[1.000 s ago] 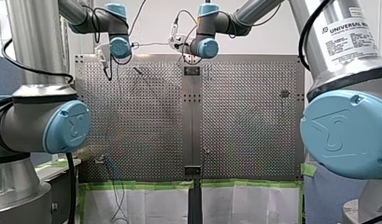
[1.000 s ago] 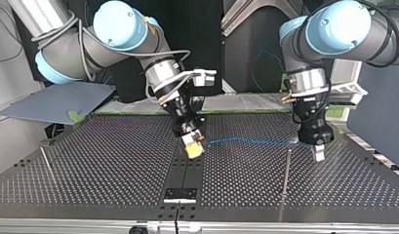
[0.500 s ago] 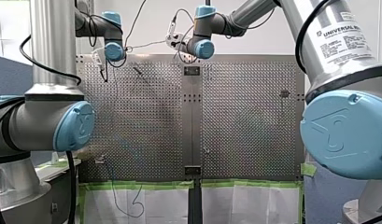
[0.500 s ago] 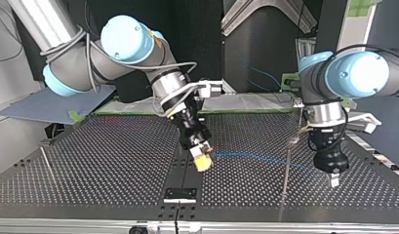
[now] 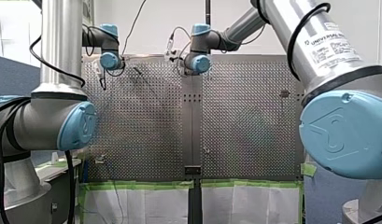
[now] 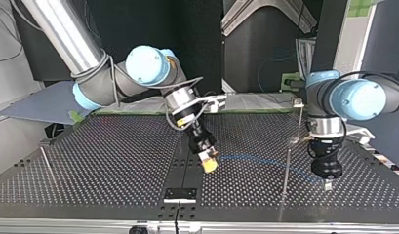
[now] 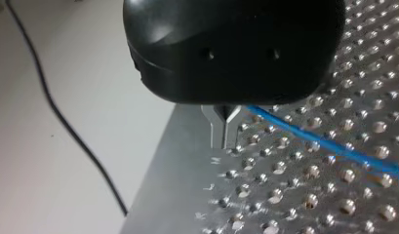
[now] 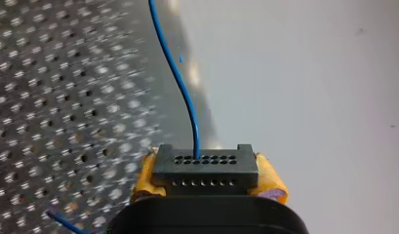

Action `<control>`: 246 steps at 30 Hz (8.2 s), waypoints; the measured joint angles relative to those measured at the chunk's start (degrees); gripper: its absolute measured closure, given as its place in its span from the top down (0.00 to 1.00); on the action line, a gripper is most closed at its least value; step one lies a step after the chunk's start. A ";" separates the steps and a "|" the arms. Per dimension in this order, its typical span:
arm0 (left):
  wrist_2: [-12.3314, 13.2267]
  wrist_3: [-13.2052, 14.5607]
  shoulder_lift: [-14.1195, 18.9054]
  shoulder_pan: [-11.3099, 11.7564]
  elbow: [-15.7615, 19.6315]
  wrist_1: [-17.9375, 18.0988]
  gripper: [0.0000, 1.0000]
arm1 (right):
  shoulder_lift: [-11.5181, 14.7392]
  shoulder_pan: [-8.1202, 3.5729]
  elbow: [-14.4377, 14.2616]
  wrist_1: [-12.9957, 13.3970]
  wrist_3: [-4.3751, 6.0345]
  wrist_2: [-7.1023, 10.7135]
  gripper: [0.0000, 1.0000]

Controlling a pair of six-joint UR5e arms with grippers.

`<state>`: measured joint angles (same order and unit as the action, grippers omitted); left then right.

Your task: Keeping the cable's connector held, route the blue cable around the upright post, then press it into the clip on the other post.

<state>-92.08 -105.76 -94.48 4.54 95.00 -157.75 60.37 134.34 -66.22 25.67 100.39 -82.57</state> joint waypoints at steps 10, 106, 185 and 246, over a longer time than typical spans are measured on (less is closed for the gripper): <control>1.76 -2.62 -3.60 -0.28 -0.01 3.21 0.00 | -1.35 -0.66 0.08 -0.09 -1.87 -0.95 0.00; 2.31 -8.27 -12.33 -4.66 -0.01 -1.96 1.00 | -32.77 -1.32 -9.94 8.96 -6.44 -10.90 0.00; -2.47 -8.82 -12.35 -4.78 -0.01 -3.12 1.00 | -34.21 -7.98 -30.26 36.36 -7.25 -15.16 0.00; -5.42 -9.10 -12.34 -6.25 -0.01 -4.89 1.00 | -23.73 -15.92 -49.88 50.39 -5.68 -10.43 0.00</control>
<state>-97.51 -114.86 -106.82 -1.71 94.99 -162.64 36.64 118.42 -116.10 76.06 94.72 -93.00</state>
